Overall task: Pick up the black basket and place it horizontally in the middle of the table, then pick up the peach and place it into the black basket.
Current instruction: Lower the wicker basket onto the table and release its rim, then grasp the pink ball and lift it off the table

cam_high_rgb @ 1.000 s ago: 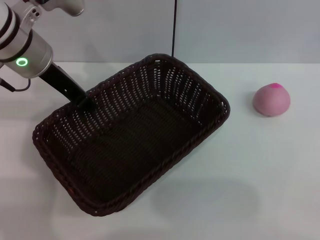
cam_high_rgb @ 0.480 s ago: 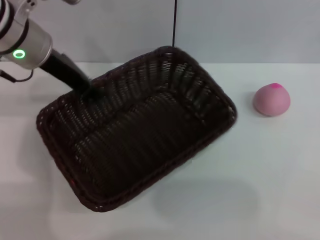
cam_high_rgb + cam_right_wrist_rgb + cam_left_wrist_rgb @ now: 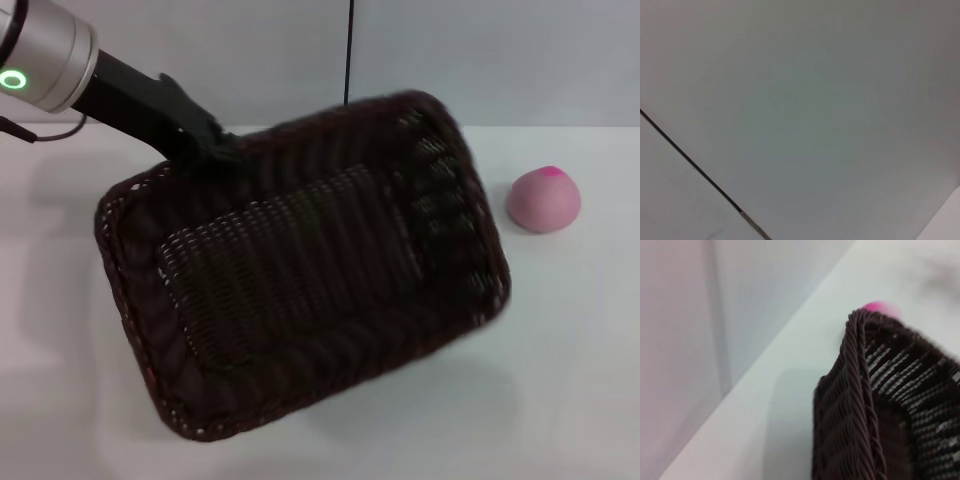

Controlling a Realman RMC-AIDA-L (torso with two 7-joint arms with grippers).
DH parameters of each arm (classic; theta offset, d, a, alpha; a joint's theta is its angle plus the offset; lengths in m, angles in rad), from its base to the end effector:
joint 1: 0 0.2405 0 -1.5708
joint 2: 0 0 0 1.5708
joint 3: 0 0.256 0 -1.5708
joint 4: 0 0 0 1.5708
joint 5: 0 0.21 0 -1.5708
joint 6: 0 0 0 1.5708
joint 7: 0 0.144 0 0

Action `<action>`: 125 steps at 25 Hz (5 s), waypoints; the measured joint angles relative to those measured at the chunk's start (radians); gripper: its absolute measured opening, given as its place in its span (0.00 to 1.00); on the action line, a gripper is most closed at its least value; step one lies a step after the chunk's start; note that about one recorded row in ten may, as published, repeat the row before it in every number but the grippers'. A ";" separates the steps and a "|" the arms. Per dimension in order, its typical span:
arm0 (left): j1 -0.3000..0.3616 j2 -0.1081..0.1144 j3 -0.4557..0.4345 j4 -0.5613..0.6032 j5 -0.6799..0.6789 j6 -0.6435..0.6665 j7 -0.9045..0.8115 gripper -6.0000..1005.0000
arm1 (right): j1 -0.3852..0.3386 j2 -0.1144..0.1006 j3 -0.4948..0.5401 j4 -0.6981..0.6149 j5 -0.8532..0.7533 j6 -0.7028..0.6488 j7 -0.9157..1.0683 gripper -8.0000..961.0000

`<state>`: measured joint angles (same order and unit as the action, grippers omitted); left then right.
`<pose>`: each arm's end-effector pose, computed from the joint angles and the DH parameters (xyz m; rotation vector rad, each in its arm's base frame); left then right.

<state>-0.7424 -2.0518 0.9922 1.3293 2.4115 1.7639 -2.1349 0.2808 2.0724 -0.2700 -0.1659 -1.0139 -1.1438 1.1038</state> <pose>-0.1431 0.3738 0.0582 -2.8519 -0.5595 0.1475 0.4286 0.2665 0.0644 -1.0098 1.1759 1.1018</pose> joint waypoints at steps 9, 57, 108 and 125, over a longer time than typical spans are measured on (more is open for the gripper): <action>-0.026 0.000 -0.018 0.019 -0.068 0.059 0.065 0.21 | -0.001 0.000 -0.003 0.005 0.000 0.000 0.002 0.58; -0.134 -0.011 0.045 -0.320 -0.180 -0.169 0.410 0.21 | -0.032 0.001 0.001 0.019 -0.013 -0.139 -0.091 0.58; 0.331 -0.016 0.220 -0.862 -1.794 -0.297 1.259 0.81 | 0.020 -0.056 -0.012 -0.810 -0.849 -0.394 0.608 0.59; 0.338 -0.019 0.232 -1.013 -1.828 -0.221 1.280 0.81 | 0.281 -0.023 -0.301 -1.124 -1.544 -0.444 0.986 0.59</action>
<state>-0.4043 -2.0706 1.2240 0.3164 0.5834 1.5425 -0.8551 0.5622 2.0494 -0.5714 -1.2898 -2.5579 -1.5879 2.0898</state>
